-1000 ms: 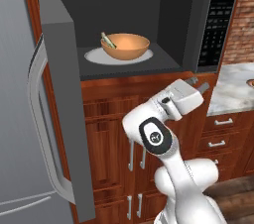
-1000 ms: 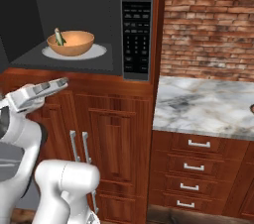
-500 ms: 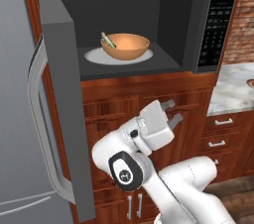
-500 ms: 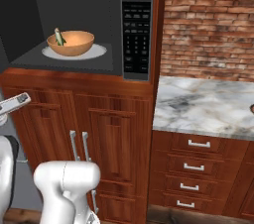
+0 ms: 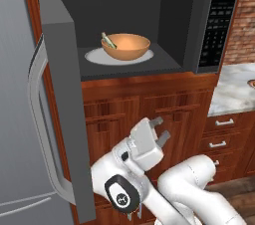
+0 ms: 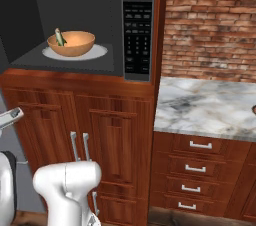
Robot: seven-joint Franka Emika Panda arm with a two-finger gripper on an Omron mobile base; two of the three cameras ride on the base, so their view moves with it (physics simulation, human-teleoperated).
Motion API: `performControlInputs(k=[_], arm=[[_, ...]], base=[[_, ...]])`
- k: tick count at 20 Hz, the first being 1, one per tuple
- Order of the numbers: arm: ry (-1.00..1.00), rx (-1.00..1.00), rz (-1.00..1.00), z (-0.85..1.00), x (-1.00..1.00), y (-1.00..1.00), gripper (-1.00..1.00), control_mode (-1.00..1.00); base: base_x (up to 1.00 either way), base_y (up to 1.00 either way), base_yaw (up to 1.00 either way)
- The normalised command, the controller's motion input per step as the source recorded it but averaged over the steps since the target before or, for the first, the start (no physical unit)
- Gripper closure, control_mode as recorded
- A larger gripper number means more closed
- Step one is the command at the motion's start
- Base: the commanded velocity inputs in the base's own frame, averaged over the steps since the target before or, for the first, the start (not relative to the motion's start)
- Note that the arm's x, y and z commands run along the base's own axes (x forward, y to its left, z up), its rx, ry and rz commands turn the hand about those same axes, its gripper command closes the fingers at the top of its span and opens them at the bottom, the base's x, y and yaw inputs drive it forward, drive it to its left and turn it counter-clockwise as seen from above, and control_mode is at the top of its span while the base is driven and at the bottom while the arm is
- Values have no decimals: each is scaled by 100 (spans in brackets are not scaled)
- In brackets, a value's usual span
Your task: Remove the tangerine from the bowl and place it on the small plate. Then place the bowl with only the fish in the microwave, close the door, and press the start button to microwave the fish.
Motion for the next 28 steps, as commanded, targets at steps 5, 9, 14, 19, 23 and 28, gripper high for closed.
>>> performControlInputs(k=[5,9,14,19,23,28], arm=[[2,-14,27,-17,-7,52,-100,-100],[4,-11,24,-46,0,56,-100,-100],[2,-9,23,-19,-7,58,-100,-100],[0,-2,20,-16,-15,40,-100,-100],[1,0,17,-14,23,62,-100,-100],[9,0,17,-46,40,76,-100,-100]], base=[[0,0,0],[0,0,0],[0,0,0],[0,0,0],[0,0,0],[0,0,0]])
